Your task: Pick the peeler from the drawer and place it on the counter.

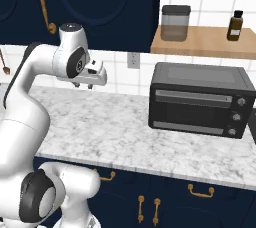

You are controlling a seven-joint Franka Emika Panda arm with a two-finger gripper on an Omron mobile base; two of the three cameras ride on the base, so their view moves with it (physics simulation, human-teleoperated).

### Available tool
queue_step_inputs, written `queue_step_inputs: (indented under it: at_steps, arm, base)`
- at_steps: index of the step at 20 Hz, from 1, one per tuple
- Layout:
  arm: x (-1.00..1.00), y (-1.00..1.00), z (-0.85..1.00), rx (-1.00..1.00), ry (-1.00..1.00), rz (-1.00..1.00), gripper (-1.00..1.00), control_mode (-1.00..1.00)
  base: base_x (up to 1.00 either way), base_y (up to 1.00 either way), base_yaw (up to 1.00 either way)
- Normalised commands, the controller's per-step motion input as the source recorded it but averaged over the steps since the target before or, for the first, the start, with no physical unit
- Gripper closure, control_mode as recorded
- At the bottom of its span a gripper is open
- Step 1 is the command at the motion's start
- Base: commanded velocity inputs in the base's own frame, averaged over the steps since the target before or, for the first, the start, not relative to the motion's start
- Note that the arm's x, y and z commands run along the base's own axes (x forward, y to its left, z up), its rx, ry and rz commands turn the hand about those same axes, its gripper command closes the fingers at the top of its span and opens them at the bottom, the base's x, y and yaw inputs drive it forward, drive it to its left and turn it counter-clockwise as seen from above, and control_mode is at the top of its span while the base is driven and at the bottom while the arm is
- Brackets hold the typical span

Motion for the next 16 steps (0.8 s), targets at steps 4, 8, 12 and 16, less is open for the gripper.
queue_step_inputs:
  at_steps: [4, 8, 12, 16]
  arm:
    - [0.0, 0.34, -0.2, 0.0, -0.03, 0.0, -1.0, -1.0]
    - [-0.18, 0.73, -0.49, 0.0, -0.14, 0.05, -1.0, -1.0]
    - [-0.49, 0.69, -0.31, 0.0, -0.03, 0.04, -1.0, -1.0]
    - [-0.72, 0.53, -0.26, 0.01, -0.03, 0.0, -1.0, -1.0]
  base:
    - [0.0, 0.0, 0.0]
    - [0.0, 0.0, 0.0]
    - [0.0, 0.0, 0.0]
    - [0.0, 0.0, 0.0]
